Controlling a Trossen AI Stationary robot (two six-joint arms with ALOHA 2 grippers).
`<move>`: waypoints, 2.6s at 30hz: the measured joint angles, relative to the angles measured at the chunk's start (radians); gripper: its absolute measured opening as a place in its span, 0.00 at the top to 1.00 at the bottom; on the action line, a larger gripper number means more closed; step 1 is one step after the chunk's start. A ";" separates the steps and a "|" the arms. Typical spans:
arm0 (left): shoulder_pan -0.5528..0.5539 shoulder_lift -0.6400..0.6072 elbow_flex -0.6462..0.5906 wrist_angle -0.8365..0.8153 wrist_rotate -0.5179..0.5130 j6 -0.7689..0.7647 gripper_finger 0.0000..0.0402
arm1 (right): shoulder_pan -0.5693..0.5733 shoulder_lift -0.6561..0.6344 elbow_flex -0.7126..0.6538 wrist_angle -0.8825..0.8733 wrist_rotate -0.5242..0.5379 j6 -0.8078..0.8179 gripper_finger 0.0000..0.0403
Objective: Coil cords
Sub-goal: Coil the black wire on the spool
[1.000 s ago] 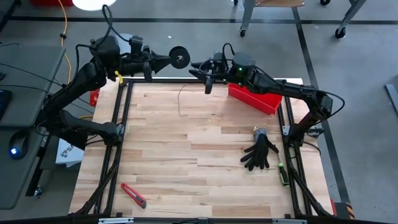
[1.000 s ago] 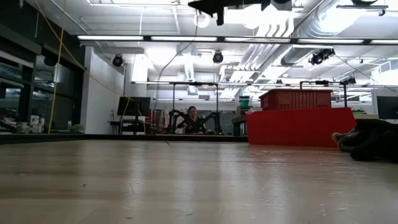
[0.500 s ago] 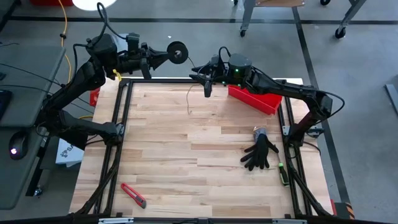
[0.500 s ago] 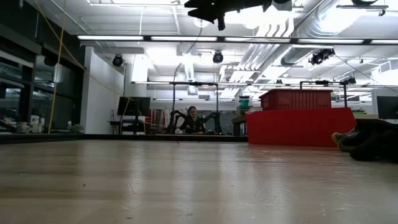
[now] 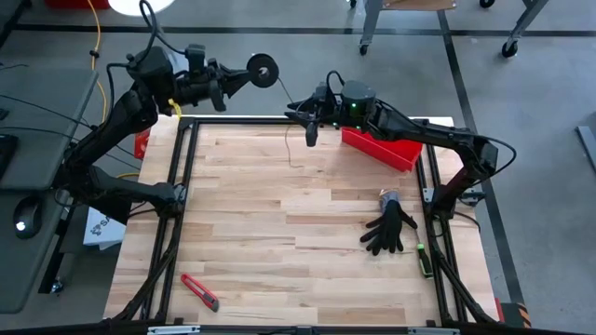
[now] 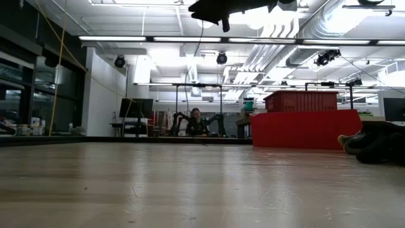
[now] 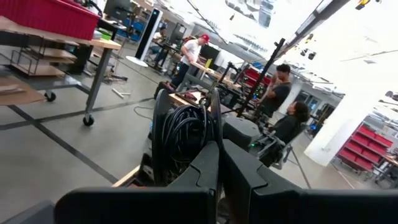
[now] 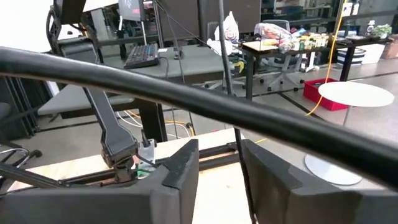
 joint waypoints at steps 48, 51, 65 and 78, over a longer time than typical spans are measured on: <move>0.009 -0.019 0.000 -0.030 -0.063 -0.020 0.99 | -0.024 -0.001 0.000 -0.013 -0.017 0.041 0.83; 0.009 -0.018 0.000 -0.030 -0.062 -0.022 0.99 | -0.024 -0.001 0.000 -0.002 -0.017 0.047 0.83; 0.009 -0.016 0.001 -0.001 -0.057 -0.027 0.99 | -0.022 0.041 -0.001 0.054 -0.008 0.042 0.83; 0.009 -0.016 0.001 -0.008 -0.049 -0.027 0.99 | -0.023 0.030 -0.001 0.062 -0.010 0.046 0.91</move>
